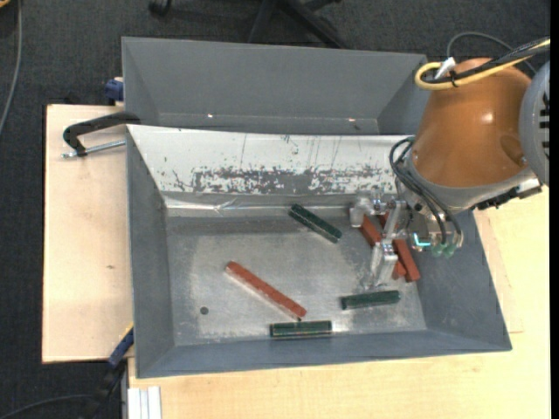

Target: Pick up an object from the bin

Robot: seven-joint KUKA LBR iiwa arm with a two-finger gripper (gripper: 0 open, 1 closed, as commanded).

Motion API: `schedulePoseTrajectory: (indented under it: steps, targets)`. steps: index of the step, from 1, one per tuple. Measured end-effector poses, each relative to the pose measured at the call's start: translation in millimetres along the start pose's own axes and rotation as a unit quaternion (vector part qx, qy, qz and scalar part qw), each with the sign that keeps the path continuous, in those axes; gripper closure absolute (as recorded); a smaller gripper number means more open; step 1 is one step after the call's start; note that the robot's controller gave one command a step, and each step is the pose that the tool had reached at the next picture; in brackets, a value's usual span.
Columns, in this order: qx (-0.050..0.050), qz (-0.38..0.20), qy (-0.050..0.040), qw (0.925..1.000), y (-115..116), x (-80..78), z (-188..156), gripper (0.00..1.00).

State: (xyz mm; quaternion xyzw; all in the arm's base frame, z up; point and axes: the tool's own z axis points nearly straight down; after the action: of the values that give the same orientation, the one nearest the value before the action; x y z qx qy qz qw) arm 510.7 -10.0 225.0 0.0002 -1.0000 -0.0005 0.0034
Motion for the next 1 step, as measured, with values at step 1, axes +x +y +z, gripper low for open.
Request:
schedulePoseTrajectory:
  steps: [1]
  targets:
    - [0.0, 0.0, -0.0041, 1.0, -0.1, -1.5, -3.8, 0.0]
